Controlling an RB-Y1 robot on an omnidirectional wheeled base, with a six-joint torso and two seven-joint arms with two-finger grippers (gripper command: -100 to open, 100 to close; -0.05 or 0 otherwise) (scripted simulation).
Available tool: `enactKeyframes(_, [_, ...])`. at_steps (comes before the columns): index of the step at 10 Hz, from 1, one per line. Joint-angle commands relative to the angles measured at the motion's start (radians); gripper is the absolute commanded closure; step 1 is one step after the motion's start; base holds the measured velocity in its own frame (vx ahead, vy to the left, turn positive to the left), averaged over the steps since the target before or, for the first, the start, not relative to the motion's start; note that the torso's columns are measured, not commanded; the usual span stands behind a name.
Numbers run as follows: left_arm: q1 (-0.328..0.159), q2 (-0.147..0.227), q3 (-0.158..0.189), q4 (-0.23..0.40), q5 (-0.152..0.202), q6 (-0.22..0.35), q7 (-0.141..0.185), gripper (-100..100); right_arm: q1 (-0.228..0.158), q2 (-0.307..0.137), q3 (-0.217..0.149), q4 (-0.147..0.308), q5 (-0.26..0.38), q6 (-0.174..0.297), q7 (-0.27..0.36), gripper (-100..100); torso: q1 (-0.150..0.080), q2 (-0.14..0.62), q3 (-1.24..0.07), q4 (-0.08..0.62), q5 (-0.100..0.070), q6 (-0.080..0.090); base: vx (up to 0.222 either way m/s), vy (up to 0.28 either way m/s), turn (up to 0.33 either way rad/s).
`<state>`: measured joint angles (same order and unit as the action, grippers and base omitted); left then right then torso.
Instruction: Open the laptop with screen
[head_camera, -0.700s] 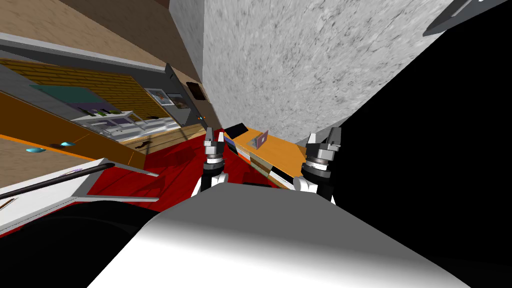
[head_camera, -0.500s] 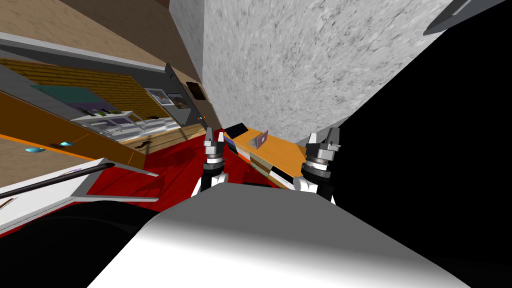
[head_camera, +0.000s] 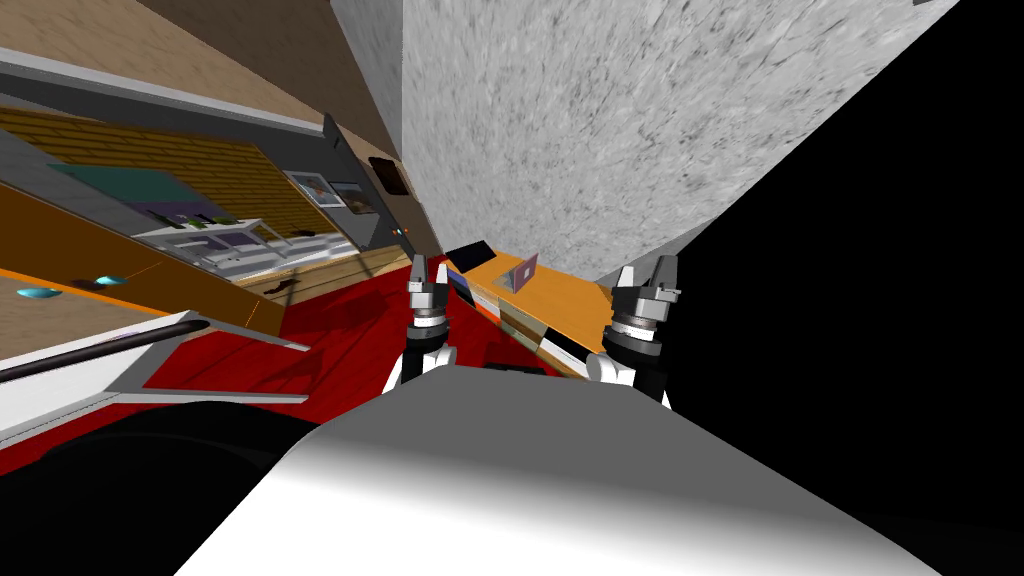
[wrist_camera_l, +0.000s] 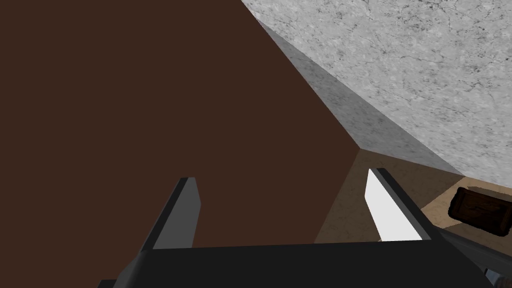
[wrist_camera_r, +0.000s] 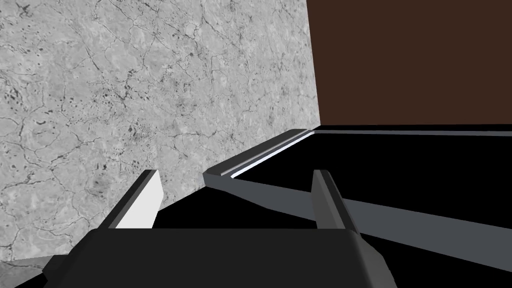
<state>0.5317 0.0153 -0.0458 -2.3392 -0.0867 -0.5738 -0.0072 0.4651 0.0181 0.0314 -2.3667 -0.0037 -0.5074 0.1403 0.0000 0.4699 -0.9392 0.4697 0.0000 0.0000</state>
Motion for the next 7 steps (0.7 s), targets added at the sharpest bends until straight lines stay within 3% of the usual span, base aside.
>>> enactKeyframes(1, [0.000,0.000,0.000,0.000,0.000,0.000,0.000,0,0.000,0.000,0.000,0.000,0.000,0.000,0.000,0,0.000,0.074,-0.148,0.074,0.000,0.000,0.000,0.000,0.000])
enactKeyframes(2, [0.000,0.000,0.000,0.000,0.000,0.000,0.000,0,0.000,0.000,0.000,0.000,0.000,0.000,0.000,0,0.000,0.148,-0.295,0.148,0.000,0.000,0.000,0.000,0.000])
enactKeyframes(3, [-0.007,0.038,-0.002,0.013,-0.003,0.013,0.001,-100,0.000,0.000,0.000,0.000,0.000,0.000,0.000,0,0.000,0.221,-0.443,0.221,0.000,0.000,0.019,0.001,-0.059])
enactKeyframes(4, [-0.012,0.054,-0.003,0.020,-0.005,0.022,0.002,-100,0.000,0.000,0.000,0.000,0.000,0.000,0.000,0,0.000,0.255,-0.512,0.254,0.000,0.000,0.024,0.005,-0.068])
enactKeyframes(7, [-0.048,0.121,-0.013,0.064,-0.022,0.089,0.010,-100,0.000,0.000,0.000,0.000,0.000,0.000,0.000,0,0.000,0.266,-0.538,0.268,0.000,0.000,0.051,0.016,-0.119])
